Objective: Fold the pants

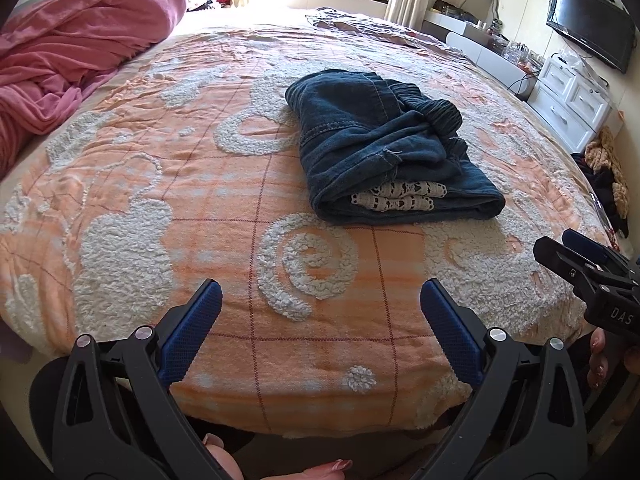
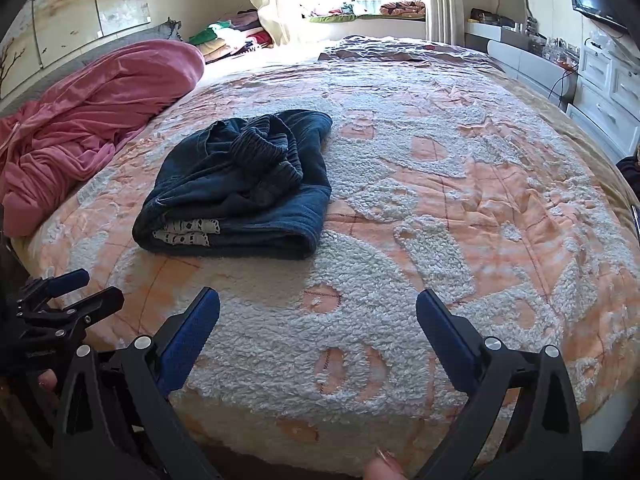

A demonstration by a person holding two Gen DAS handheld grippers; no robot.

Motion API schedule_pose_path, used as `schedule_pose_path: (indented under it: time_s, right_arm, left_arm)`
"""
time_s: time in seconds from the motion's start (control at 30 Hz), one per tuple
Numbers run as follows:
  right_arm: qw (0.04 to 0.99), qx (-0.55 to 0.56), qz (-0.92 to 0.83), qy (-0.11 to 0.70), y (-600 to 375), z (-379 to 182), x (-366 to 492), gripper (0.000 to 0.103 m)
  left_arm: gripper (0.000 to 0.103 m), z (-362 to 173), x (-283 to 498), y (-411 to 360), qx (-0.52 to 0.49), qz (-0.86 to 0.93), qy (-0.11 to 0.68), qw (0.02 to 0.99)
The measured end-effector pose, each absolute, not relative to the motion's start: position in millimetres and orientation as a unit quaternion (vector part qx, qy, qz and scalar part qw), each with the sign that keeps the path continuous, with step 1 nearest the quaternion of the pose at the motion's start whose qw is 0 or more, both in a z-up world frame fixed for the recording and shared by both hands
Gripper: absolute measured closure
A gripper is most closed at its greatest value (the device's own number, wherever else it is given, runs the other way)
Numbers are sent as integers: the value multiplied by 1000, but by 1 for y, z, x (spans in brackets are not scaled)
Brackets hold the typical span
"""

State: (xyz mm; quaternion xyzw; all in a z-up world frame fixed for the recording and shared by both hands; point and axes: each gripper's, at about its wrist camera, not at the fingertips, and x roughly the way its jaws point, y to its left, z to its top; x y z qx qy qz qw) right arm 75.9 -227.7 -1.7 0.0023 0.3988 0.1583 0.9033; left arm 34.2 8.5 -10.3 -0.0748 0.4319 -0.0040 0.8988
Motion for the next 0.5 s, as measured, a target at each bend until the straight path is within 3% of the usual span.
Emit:
schedule_pose_path:
  time_s: [0.27,0.5]
  right_arm:
    - [902,9,112,417,-252,1,98,5]
    - [901,79,-33,424,-397,22,176,5]
  left_arm:
    - [10,1,48,43,-128,-3,418,900]
    - [10,-8,138,186,-93,162,443,877]
